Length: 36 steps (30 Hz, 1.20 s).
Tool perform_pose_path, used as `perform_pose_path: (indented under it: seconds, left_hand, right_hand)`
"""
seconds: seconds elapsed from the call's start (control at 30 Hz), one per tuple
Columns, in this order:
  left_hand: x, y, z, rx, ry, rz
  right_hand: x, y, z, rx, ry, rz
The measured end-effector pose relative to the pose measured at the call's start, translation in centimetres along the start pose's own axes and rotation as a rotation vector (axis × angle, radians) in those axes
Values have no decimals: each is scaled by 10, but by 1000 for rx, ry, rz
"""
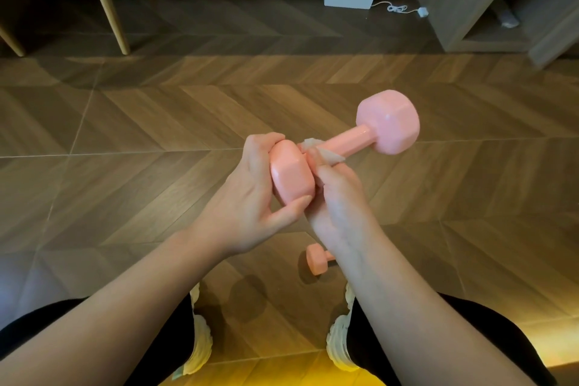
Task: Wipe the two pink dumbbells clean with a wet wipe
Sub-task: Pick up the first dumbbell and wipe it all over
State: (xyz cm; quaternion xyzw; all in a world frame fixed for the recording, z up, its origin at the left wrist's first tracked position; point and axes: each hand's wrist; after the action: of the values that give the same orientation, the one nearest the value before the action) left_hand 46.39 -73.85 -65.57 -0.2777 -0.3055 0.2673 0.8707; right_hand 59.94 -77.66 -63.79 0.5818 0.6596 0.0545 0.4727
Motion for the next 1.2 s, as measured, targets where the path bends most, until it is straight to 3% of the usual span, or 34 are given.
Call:
perform_pose_path:
  seconds: [0.1, 0.27, 0.37, 0.57, 0.7, 0.83, 1.0, 1.1, 1.2]
  left_hand:
    - [-2, 1, 2, -18, 6, -3]
    - [-5, -2, 1, -182, 0, 24]
    - [-5, -4, -5, -438, 1, 174]
    - [-1, 8, -9, -714, -88, 346]
    - [-3, 21, -9, -868, -21, 391]
    - [-11, 15, -11, -757, -90, 402]
    - [-1, 12, -16, -916, -161, 494]
    - [-2, 17, -15, -954, -150, 502]
    - [-1, 30, -17, -1011, -33, 469]
  right_hand:
    - [-1, 6, 1, -41, -24, 37]
    - [-4, 42, 14, -4, -19, 261]
    - [-5, 43, 18, -32, -57, 221]
    - [-9, 59, 27, -155, 177, 129]
    - [-4, 55, 30, -301, 68, 174]
    - [-4, 43, 25, -307, -69, 192]
    - [-7, 6, 11, -348, -83, 110]
    - [-5, 10, 8, -282, -123, 130]
    - [-4, 32, 13, -107, -99, 204]
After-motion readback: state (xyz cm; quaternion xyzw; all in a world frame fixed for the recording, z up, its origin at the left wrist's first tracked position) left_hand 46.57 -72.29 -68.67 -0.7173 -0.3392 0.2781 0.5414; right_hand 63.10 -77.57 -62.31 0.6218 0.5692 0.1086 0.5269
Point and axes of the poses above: each hand's wrist, its own x-axis towards the middle knuckle, its own z-axis out of the back of the hand, y = z × x, and after that the axes turned 8 degrees about -z, right-handed
